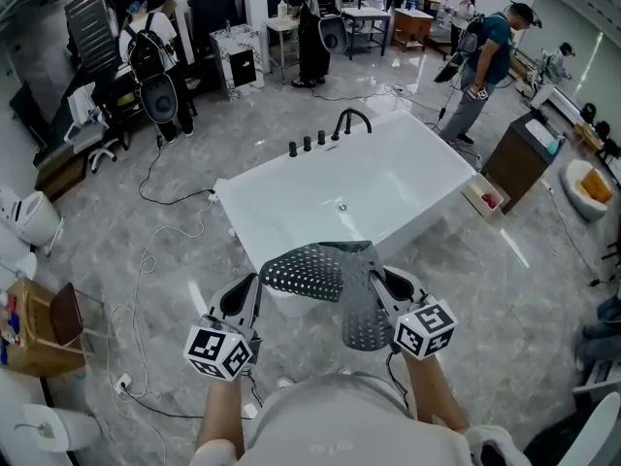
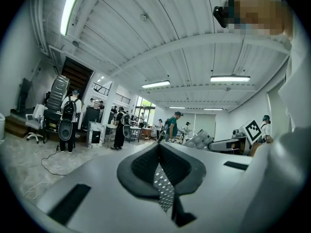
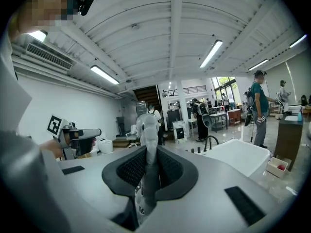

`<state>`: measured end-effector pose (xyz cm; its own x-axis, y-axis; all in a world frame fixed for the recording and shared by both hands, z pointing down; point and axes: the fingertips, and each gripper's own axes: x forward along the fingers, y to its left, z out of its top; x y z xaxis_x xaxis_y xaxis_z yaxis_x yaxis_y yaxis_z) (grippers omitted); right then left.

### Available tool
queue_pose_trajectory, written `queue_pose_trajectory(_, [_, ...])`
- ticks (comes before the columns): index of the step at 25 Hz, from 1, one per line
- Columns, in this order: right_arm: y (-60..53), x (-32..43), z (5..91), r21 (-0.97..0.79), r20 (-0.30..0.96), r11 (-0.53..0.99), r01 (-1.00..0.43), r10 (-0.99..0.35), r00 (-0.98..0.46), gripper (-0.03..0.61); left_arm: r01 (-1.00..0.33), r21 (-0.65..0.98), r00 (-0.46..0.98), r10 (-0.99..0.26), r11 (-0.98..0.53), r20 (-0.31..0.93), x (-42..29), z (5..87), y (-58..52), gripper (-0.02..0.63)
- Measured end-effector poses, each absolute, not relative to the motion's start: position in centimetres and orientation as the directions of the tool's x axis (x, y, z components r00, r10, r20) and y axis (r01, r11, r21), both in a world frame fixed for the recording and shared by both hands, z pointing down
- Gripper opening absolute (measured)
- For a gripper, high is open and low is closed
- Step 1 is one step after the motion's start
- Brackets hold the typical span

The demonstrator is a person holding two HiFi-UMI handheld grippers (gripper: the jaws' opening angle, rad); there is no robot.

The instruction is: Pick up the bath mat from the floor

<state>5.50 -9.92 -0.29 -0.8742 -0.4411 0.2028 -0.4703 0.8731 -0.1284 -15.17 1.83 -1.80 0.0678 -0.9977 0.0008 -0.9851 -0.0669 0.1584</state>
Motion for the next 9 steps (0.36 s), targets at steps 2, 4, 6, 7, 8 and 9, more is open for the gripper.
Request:
queue_pose_trajectory(2, [-9.86,5.62,-0.15,-0.134,0.201,0.871,-0.472,-0.443,-0.874,0.072,-0.985,0.16,0.071,-0.997,-0.07,0.001,-15.05,-1.6,1.81,0.017])
queue_pose_trajectory(4, [-9.79,5.69,0.07,-0.136,0.2,0.87,-0.474,-0.444,-0.873,0.072,-0.984,0.162,0.074,-0.997,-0.073,0.002,-14.92,-1.3,1.79,0.016])
queue_pose_trajectory(6, [-9.85,5.84,0.21,-0.137,0.201,0.869,-0.475,-0.445,-0.873,0.072,-0.984,0.162,0.077,-0.997,-0.075,0.003,-14.72,-1.12,1.65,0.016])
queue_pose_trajectory(7, [-9.93,5.94,0.23,-0.138,0.202,0.869,-0.475,-0.445,-0.872,0.072,-0.984,0.163,0.078,-0.997,-0.077,0.004,-14.59,-1.1,1.55,0.015])
queue_pose_trajectory(8, [-10.01,6.05,0.23,-0.138,0.203,0.868,-0.476,-0.446,-0.872,0.072,-0.984,0.163,0.08,-0.997,-0.078,0.005,-14.47,-1.11,1.44,0.016])
queue_pose_trajectory(9, [-10.1,6.16,0.22,-0.138,0.203,0.868,-0.477,-0.447,-0.871,0.072,-0.983,0.163,0.082,-0.997,-0.08,0.005,-14.34,-1.13,1.33,0.015])
